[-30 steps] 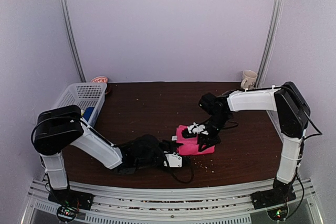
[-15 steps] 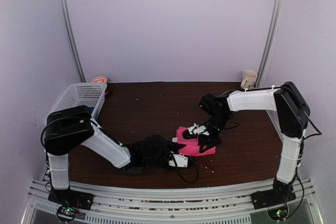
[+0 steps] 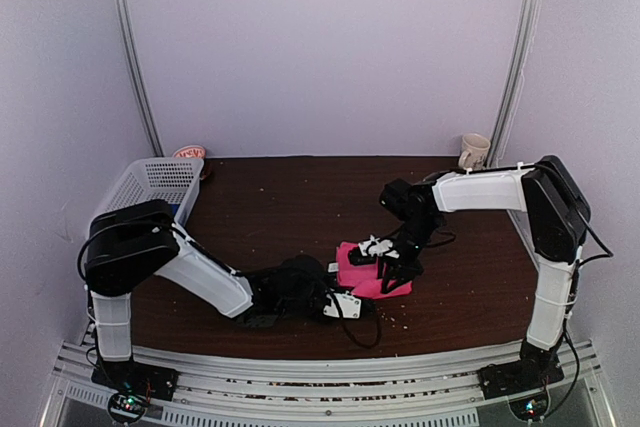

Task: Roll the towels
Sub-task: Roll the towel at the center of the board.

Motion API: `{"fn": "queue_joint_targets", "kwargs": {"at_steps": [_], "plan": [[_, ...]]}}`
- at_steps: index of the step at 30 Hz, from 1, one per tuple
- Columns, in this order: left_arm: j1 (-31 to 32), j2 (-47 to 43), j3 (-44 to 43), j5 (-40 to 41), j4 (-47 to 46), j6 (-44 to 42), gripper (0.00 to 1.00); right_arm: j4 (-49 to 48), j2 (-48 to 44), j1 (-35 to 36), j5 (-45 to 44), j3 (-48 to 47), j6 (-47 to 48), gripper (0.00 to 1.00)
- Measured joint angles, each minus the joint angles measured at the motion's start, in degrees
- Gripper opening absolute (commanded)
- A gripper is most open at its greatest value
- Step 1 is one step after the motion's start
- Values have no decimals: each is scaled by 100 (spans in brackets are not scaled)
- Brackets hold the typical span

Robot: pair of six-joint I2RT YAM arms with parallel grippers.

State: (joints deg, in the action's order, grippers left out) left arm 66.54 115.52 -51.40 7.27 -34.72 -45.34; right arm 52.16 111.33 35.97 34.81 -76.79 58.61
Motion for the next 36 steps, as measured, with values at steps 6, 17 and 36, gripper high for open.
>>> {"fn": "queue_joint_targets", "kwargs": {"at_steps": [6,17,36], "plan": [[-52,-2,-278,-382,527,439,0,-70,-313,-72,-116,155,-24,58],[-509,-13,-715,-1556,1309,1696,0,-1185,-2404,-173,-450,1580,151,69],[-1185,391,-1604,-3346,2277,2863,6,-3987,-3220,175,-896,3657,802,72]]}}
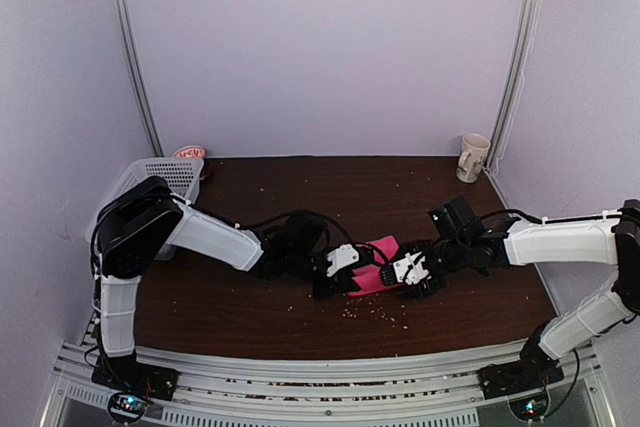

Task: Roll the towels
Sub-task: Roll the towel at the center of the board.

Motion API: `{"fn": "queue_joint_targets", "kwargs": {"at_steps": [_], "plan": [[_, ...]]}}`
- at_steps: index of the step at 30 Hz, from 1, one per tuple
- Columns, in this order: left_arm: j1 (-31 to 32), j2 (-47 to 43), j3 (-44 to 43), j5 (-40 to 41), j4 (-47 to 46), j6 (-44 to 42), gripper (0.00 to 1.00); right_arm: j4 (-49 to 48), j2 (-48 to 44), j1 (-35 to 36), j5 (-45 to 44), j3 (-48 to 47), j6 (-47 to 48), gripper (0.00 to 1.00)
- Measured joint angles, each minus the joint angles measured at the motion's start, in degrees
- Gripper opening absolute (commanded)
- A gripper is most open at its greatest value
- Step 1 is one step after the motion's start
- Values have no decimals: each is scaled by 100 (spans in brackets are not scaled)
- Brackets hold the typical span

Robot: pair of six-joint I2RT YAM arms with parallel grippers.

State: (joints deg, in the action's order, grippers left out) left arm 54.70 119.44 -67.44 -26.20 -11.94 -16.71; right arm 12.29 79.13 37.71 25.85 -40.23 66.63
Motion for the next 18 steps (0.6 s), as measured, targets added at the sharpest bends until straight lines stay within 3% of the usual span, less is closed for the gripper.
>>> {"fn": "queue_joint_targets", "kwargs": {"at_steps": [14,18], "plan": [[-328,304,-304,-782,83,372,8,-656,509,356,-632,48,61,67],[-378,356,-378,-909,140,433,14,-787,636,380,-793,48,9,58]]}}
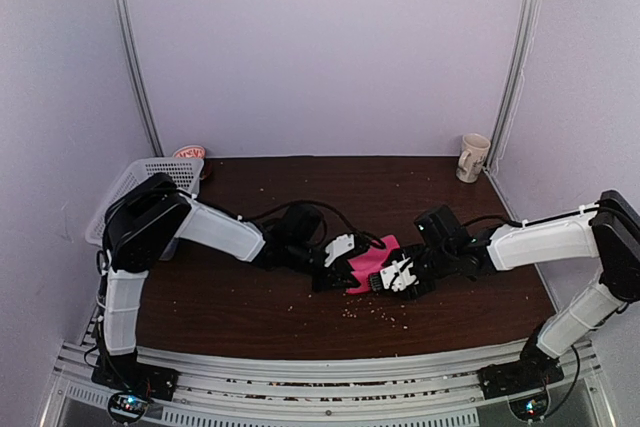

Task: Roll the towels
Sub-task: Roll the towel at the center of the board.

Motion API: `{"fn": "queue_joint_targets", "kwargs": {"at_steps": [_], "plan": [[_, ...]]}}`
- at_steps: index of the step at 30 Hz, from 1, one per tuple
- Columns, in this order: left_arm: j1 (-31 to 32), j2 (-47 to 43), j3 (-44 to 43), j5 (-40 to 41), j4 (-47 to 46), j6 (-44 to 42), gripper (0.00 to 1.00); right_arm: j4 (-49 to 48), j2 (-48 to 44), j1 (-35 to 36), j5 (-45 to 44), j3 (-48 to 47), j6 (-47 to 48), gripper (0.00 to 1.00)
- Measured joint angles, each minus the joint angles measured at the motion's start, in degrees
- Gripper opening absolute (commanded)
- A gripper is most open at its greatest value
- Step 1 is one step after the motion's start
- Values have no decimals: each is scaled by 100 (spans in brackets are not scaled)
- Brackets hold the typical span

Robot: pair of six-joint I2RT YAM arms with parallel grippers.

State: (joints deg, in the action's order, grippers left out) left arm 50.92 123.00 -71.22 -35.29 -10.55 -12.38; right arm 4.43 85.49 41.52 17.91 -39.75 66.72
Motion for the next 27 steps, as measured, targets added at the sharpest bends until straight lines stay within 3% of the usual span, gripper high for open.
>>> {"fn": "queue_joint_targets", "kwargs": {"at_steps": [4,9,13,16,27], "plan": [[-33,24,-35,-63,28,63,19,-140,186,31,-199,-22,-127,42],[-74,24,-35,-72,57,101,29,-188,367,48,-374,-138,-284,36],[-118,15,9,-2,76,101,53,-199,400,52,-431,-170,-385,32],[-136,-153,343,247,24,85,64,-94,424,52,-444,-260,-424,32],[-179,-1843,2299,1252,-1182,7,70,800,726,-31,-236,-955,-680,31]]}}
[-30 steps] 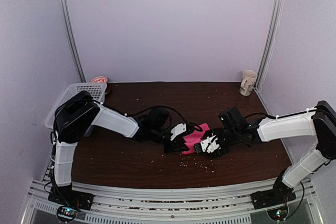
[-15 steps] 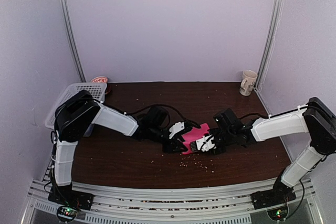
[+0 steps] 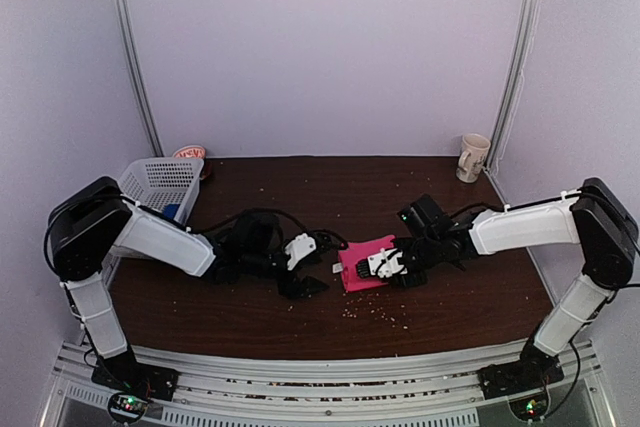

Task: Roll the towels
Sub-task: Roll the towel at the center of the board.

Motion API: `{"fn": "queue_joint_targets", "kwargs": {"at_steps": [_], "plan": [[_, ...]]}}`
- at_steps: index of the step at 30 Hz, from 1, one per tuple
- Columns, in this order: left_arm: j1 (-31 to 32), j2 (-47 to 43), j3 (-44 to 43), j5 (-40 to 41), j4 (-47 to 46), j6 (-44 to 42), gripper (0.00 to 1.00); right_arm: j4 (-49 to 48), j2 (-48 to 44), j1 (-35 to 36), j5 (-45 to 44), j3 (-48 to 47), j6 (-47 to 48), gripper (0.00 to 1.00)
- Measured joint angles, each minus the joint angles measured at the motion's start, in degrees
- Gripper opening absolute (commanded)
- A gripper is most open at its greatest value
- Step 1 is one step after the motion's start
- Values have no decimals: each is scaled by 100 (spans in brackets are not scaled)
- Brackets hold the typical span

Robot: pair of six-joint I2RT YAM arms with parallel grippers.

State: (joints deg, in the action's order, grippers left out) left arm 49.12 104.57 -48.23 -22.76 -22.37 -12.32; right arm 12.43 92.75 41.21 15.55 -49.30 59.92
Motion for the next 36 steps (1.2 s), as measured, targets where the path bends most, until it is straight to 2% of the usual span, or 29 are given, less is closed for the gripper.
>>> {"fn": "queue_joint_targets", "kwargs": {"at_steps": [4,11,20,29,36], "plan": [[131,-131,278,487,-505,-264,72,531,225,-133,251,-476,-151,30],[723,-79,627,1388,-1126,-933,73,1659,802,-444,813,-1475,-321,28],[1325,485,507,2448,-1718,-1928,76,3049,1679,-688,1349,-2693,-374,28],[1510,933,376,3263,-2417,-2586,81,4024,2341,-857,1812,-3563,-356,27],[1615,1130,332,3482,-2837,-2922,81,4597,2557,-883,2092,-3862,-157,25]]}}
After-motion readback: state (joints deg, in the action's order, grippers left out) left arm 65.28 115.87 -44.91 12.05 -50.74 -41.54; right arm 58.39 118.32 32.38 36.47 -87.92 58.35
